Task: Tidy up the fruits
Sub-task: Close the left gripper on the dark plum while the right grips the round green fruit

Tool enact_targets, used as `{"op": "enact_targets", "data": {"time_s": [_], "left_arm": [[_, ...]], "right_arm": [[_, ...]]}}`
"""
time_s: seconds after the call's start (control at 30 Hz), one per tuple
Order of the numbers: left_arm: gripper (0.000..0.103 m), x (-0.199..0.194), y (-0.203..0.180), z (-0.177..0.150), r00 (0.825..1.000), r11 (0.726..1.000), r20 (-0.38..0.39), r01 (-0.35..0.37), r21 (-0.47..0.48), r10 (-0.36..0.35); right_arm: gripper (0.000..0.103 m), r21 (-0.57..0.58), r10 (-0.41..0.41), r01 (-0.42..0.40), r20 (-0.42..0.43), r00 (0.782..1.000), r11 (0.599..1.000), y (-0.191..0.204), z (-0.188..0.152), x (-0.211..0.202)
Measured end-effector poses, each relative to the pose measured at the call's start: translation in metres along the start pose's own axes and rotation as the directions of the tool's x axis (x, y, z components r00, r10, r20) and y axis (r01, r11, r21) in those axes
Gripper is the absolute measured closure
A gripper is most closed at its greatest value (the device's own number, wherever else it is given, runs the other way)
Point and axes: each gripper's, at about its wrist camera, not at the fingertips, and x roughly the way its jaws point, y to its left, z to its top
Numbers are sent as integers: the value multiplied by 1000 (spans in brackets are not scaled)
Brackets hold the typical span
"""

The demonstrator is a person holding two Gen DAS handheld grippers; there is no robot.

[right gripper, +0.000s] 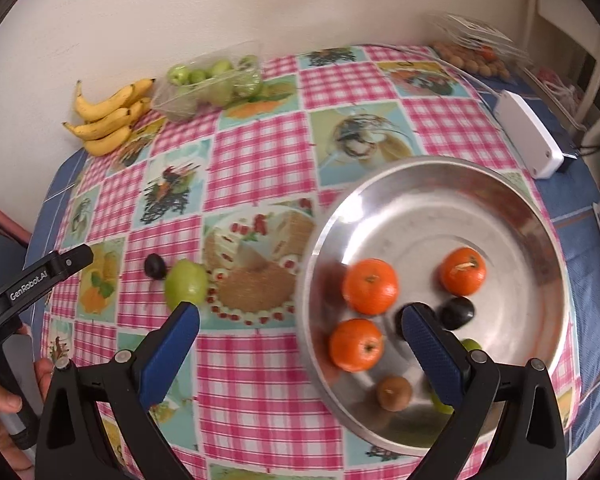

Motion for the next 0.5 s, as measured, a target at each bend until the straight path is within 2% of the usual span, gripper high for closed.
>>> {"op": "enact_targets", "data": {"time_s": [0.17,0.3,0.5], "left_arm": [[0,5,15,3,1000,999,-13,4,-42,-5],[0,9,19,5,999,998,-22,36,-57,-37],[0,17,11,5,997,997,-37,64,-41,-65]], "right_arm": [[2,-48,48,-48,-7,999,998,30,3,8],[2,-46,75,-76,-23,997,996,43,4,17],[2,-50,70,-72,-47,996,996,55,4,35]]}}
